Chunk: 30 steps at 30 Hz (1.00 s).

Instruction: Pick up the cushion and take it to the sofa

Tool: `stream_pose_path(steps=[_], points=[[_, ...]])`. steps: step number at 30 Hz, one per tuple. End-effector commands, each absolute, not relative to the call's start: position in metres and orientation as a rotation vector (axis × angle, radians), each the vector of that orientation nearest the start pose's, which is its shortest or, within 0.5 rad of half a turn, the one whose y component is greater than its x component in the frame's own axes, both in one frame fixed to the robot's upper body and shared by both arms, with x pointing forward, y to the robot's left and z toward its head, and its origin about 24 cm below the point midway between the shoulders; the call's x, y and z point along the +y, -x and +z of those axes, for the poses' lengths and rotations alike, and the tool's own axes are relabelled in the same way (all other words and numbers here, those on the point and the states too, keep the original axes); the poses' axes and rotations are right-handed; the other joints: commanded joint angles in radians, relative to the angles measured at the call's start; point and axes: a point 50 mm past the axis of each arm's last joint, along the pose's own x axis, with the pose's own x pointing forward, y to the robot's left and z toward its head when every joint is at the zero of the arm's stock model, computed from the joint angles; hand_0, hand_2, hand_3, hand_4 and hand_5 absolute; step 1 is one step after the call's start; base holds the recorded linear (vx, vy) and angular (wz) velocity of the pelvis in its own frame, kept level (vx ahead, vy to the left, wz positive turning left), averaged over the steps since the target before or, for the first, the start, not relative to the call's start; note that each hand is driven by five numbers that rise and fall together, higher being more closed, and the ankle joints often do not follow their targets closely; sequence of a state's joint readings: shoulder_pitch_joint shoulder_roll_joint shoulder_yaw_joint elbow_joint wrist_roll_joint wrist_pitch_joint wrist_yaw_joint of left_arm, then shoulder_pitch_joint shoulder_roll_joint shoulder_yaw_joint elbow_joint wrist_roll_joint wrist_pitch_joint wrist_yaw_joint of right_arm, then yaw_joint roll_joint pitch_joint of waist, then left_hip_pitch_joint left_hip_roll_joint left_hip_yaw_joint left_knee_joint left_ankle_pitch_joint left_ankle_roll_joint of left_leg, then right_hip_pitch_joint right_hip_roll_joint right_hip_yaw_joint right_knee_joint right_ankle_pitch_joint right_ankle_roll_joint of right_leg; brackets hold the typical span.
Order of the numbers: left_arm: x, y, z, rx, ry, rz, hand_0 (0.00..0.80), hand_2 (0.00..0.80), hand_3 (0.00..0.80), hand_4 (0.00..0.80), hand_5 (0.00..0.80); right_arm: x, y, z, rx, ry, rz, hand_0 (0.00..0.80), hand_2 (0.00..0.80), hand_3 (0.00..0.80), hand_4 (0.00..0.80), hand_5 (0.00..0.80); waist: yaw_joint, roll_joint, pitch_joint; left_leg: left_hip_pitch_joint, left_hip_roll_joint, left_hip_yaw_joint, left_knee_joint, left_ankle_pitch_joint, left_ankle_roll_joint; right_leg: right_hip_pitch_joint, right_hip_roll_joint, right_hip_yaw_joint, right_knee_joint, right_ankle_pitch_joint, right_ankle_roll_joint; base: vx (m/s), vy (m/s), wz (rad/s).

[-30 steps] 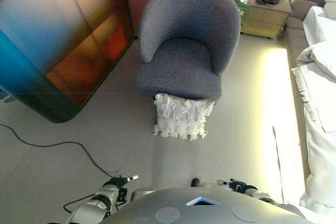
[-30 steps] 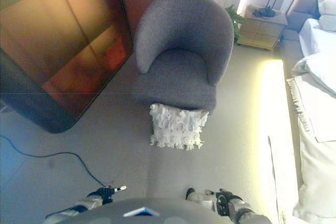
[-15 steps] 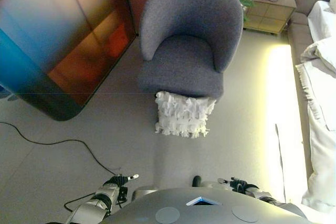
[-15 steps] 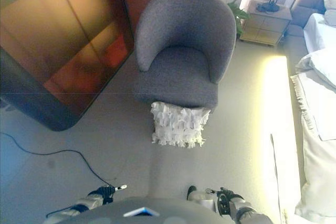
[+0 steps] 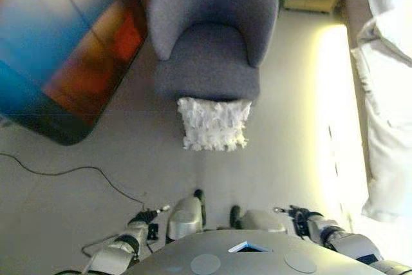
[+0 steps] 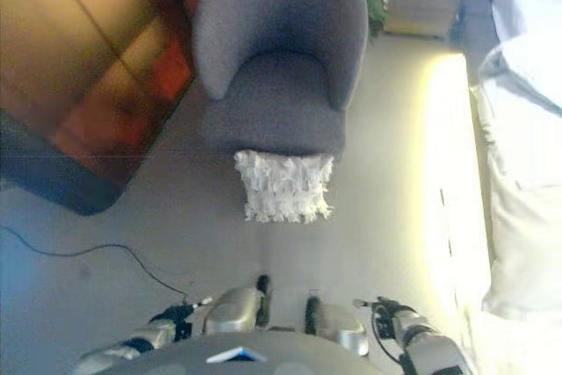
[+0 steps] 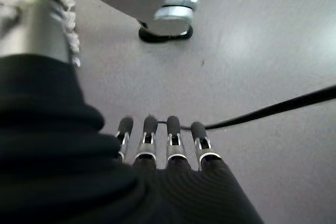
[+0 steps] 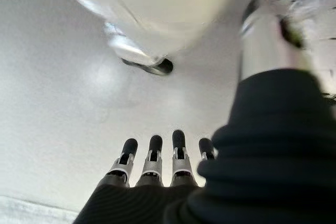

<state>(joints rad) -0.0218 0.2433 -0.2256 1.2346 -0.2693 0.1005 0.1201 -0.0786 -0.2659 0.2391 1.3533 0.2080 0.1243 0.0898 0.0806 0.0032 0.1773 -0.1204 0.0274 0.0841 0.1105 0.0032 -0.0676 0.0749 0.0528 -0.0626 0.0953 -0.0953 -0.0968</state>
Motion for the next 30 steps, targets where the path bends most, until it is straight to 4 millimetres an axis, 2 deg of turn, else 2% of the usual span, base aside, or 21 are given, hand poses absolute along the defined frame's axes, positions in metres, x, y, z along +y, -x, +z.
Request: stream_pose_path(steps=[1, 3, 6, 8, 9, 10, 11, 12, 13, 14, 15, 16, 18, 20, 22, 23, 24, 26, 28, 30], points=[[0.232, -0.070, -0.167, 1.353, -0.186, 0.209, 0.000, 0.000, 0.000, 0.000, 0.000, -0.248, -0.081, -0.162, 1.409, 0.177, -0.079, 0.000, 0.000, 0.000, 0.000, 0.000, 0.024, 0.024, -0.060, -0.115, -0.028, 0.058, -0.198, 0.154, 0.020, 0.243, 0.055, 0.038, -0.010, -0.170, 0.071, 0.467, 0.035, 0.02], [0.232, -0.064, -0.168, 1.378, -0.188, 0.201, 0.000, 0.000, 0.000, 0.000, 0.000, -0.248, -0.072, -0.164, 1.443, 0.179, -0.079, 0.000, 0.000, 0.000, 0.000, 0.000, 0.019, 0.014, -0.073, -0.126, -0.020, 0.084, -0.198, 0.129, 0.009, 0.268, 0.047, 0.023, 0.017, -0.226, 0.072, 0.577, 0.058, -0.01], [0.234, -0.056, -0.169, 1.403, -0.198, 0.204, 0.000, 0.000, 0.000, 0.000, 0.000, -0.248, -0.063, -0.165, 1.469, 0.179, -0.088, 0.000, 0.000, 0.000, 0.000, 0.000, 0.015, 0.011, -0.085, -0.152, 0.009, 0.117, -0.198, 0.146, -0.006, 0.283, 0.044, 0.005, 0.073, -0.291, 0.065, 0.692, 0.093, -0.07], [0.236, -0.053, -0.169, 1.417, -0.192, 0.211, 0.000, 0.000, 0.000, 0.000, 0.000, -0.248, -0.061, -0.166, 1.473, 0.171, -0.090, 0.000, 0.000, 0.000, 0.000, 0.000, 0.017, 0.005, -0.089, -0.153, 0.016, 0.115, -0.198, 0.147, 0.000, 0.288, 0.031, -0.001, 0.113, -0.309, 0.068, 0.617, 0.127, 0.03], [0.237, -0.052, -0.169, 1.422, -0.191, 0.216, 0.000, 0.000, 0.000, 0.000, 0.000, -0.247, -0.060, -0.166, 1.473, 0.165, -0.094, 0.000, 0.000, 0.000, 0.000, 0.000, 0.016, -0.006, -0.090, -0.146, 0.006, 0.125, -0.198, 0.120, 0.012, 0.288, 0.013, -0.015, 0.136, -0.313, 0.078, 0.719, 0.184, 0.10], [0.239, -0.051, -0.169, 1.431, -0.188, 0.232, 0.000, 0.000, 0.000, 0.000, 0.000, -0.244, -0.061, -0.167, 1.470, 0.151, -0.101, 0.000, 0.000, 0.000, 0.000, 0.000, 0.009, -0.019, -0.096, -0.126, -0.003, 0.155, -0.196, 0.101, 0.034, 0.284, -0.019, -0.033, 0.178, -0.275, 0.115, 0.641, 0.166, 0.04], [0.240, -0.051, -0.169, 1.430, -0.191, 0.235, 0.000, 0.000, 0.000, 0.000, 0.000, -0.243, -0.061, -0.167, 1.467, 0.146, -0.101, 0.000, 0.000, 0.000, 0.000, 0.000, 0.008, -0.026, -0.098, -0.123, -0.009, 0.161, -0.190, 0.102, 0.037, 0.285, -0.030, -0.036, 0.185, -0.257, 0.129, 0.820, 0.181, -0.13], [0.243, -0.054, -0.168, 1.415, -0.200, 0.235, 0.000, 0.000, 0.000, 0.000, 0.000, -0.241, -0.062, -0.167, 1.450, 0.127, -0.102, 0.000, 0.000, 0.000, 0.000, 0.000, 0.009, -0.042, -0.101, -0.122, -0.021, 0.171, -0.126, 0.090, 0.055, 0.274, -0.064, -0.059, 0.258, -0.186, 0.166, 0.610, 0.103, -0.21], [0.245, -0.057, -0.167, 1.406, -0.202, 0.231, 0.000, 0.000, 0.000, 0.000, 0.000, -0.239, -0.062, -0.168, 1.443, 0.117, -0.101, 0.000, 0.000, 0.000, 0.000, 0.000, 0.010, -0.051, -0.104, -0.131, -0.026, 0.176, -0.083, 0.086, 0.060, 0.271, -0.079, -0.070, 0.278, -0.154, 0.182, 0.803, 0.138, -0.20], [0.247, -0.063, -0.165, 1.378, -0.214, 0.214, 0.000, 0.000, 0.000, 0.000, 0.000, -0.237, -0.064, -0.168, 1.426, 0.105, -0.093, 0.000, 0.000, 0.000, 0.000, 0.000, 0.014, -0.069, -0.113, -0.132, -0.042, 0.184, -0.036, 0.051, 0.091, 0.258, -0.116, -0.090, 0.356, -0.051, 0.226, 0.650, 0.114, -0.05], [0.248, -0.067, -0.164, 1.364, -0.219, 0.207, 0.000, 0.000, 0.000, 0.000, 0.000, -0.236, -0.065, -0.168, 1.420, 0.109, -0.085, 0.000, 0.000, 0.000, 0.000, 0.000, 0.015, -0.075, -0.118, -0.131, -0.050, 0.182, -0.026, 0.034, 0.105, 0.247, -0.128, -0.089, 0.394, -0.020, 0.242, 0.751, 0.130, 0.00], [0.250, -0.075, -0.162, 1.341, -0.234, 0.195, 0.000, 0.000, 0.000, 0.000, 0.000, -0.235, -0.068, -0.168, 1.406, 0.109, -0.083, 0.000, 0.000, 0.000, 0.000, 0.000, 0.013, -0.082, -0.122, -0.120, -0.072, 0.151, -0.023, 0.010, 0.126, 0.205, -0.135, -0.067, 0.468, 0.046, 0.257, 0.622, 0.078, 0.08], [0.254, -0.088, -0.159, 1.310, -0.263, 0.184, 0.000, 0.000, 0.000, 0.000, 0.000, -0.230, -0.081, -0.166, 1.345, 0.098, -0.084, 0.000, 0.000, 0.000, 0.000, 0.000, 0.006, -0.083, -0.121, -0.098, -0.094, 0.125, -0.028, -0.010, 0.145, 0.117, -0.121, -0.048, 0.528, 0.086, 0.263, 0.529, 0.022, 0.27], [0.255, -0.100, -0.155, 1.282, -0.285, 0.171, 0.000, 0.000, 0.000, 0.000, 0.000, -0.226, -0.097, -0.163, 1.286, 0.081, -0.090, 0.000, 0.000, 0.000, 0.000, 0.000, -0.003, -0.079, -0.115, -0.071, -0.104, 0.115, -0.050, -0.016, 0.155, 0.044, -0.119, -0.055, 0.503, 0.068, 0.260, 0.345, -0.037, 0.47], [0.256, -0.111, -0.153, 1.255, -0.286, 0.156, 0.000, 0.000, 0.000, 0.000, 0.000, -0.223, -0.115, -0.159, 1.232, 0.087, -0.076, 0.000, 0.000, 0.000, 0.000, 0.000, -0.002, -0.055, -0.094, -0.021, -0.086, 0.115, -0.080, -0.006, 0.140, -0.057, -0.162, -0.148, 0.386, 0.026, 0.245, 0.283, -0.068, 0.23], [0.256, -0.114, -0.152, 1.252, -0.287, 0.152, 0.000, 0.000, 0.000, 0.000, 0.000, -0.223, -0.121, -0.157, 1.217, 0.091, -0.071, 0.000, 0.000, 0.000, 0.000, 0.000, 0.000, -0.040, -0.085, -0.005, -0.070, 0.112, -0.091, -0.003, 0.132, -0.088, -0.175, -0.175, 0.360, 0.009, 0.233, 0.167, -0.117, -0.01], [0.253, -0.120, -0.151, 1.245, -0.293, 0.157, 0.000, 0.000, 0.000, 0.000, 0.000, -0.221, -0.128, -0.155, 1.192, 0.097, -0.064, 0.000, 0.000, 0.000, 0.000, 0.000, -0.007, -0.016, -0.065, 0.035, -0.039, 0.096, -0.106, 0.003, 0.124, -0.162, -0.186, -0.206, 0.285, 0.033, 0.203, 0.110, -0.136, -0.07], [0.254, -0.126, -0.149, 1.235, -0.310, 0.162, 0.000, 0.000, 0.000, 0.000, 0.000, -0.220, -0.132, -0.154, 1.168, 0.095, -0.065, 0.000, 0.000, 0.000, 0.000, 0.000, -0.030, -0.001, -0.035, 0.072, -0.017, 0.071, -0.119, -0.012, 0.114, -0.252, -0.217, -0.188, 0.226, 0.062, 0.193, 0.063, -0.134, 0.02], [0.253, -0.127, -0.149, 1.221, -0.299, 0.182, 0.000, 0.000, 0.000, 0.000, 0.000, -0.220, -0.130, -0.154, 1.169, 0.091, -0.060, 0.000, 0.000, 0.000, 0.000, 0.000, -0.045, 0.000, -0.021, 0.104, -0.003, 0.079, -0.139, -0.021, 0.098, -0.237, -0.243, -0.181, 0.116, 0.111, 0.206, 0.112, -0.140, 0.24], [0.250, -0.123, -0.151, 1.212, -0.263, 0.212, 0.000, 0.000, 0.000, 0.000, 0.000, -0.221, -0.121, -0.157, 1.203, 0.100, -0.032, 0.000, 0.000, 0.000, 0.000, 0.000, -0.054, 0.001, -0.023, 0.139, 0.008, 0.089, -0.159, -0.026, 0.090, -0.191, -0.249, -0.174, 0.049, 0.114, 0.218, 0.197, -0.150, 0.29]])
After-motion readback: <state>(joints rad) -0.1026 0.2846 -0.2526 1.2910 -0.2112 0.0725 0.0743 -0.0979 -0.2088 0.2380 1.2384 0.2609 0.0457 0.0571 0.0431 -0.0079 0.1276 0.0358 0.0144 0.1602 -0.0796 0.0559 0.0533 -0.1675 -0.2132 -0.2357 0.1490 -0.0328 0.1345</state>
